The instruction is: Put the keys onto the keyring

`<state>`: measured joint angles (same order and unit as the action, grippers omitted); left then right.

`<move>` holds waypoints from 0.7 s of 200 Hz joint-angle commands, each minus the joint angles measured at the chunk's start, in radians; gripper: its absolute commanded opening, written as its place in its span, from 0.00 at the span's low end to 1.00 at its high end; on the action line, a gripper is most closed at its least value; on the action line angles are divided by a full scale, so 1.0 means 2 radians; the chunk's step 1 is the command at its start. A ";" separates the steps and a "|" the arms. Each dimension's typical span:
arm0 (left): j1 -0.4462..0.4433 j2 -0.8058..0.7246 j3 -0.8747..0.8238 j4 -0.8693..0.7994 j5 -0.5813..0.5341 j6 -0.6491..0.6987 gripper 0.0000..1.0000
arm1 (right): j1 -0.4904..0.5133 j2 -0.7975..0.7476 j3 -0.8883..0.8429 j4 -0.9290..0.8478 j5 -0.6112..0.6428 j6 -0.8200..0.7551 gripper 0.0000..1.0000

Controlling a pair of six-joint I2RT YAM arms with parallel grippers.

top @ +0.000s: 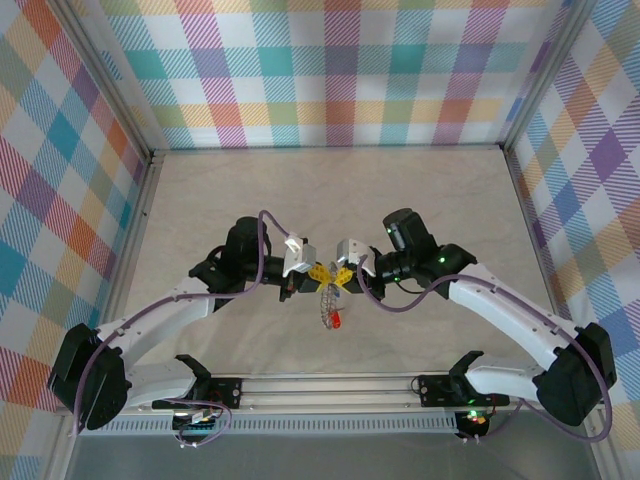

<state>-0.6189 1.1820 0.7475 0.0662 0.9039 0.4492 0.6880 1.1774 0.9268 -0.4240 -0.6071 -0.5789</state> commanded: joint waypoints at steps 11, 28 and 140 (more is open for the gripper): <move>0.003 -0.016 -0.011 0.086 0.002 -0.031 0.00 | 0.001 0.007 -0.017 0.042 -0.038 0.023 0.03; 0.003 -0.014 -0.017 0.111 -0.002 -0.047 0.00 | 0.001 0.009 -0.023 0.067 -0.048 0.039 0.09; 0.003 -0.015 -0.034 0.143 -0.025 -0.071 0.00 | 0.001 -0.004 -0.038 0.120 -0.074 0.054 0.16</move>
<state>-0.6189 1.1767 0.6895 0.2699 0.8742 0.3206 0.6800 1.1942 0.8661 -0.2390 -0.6670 -0.4774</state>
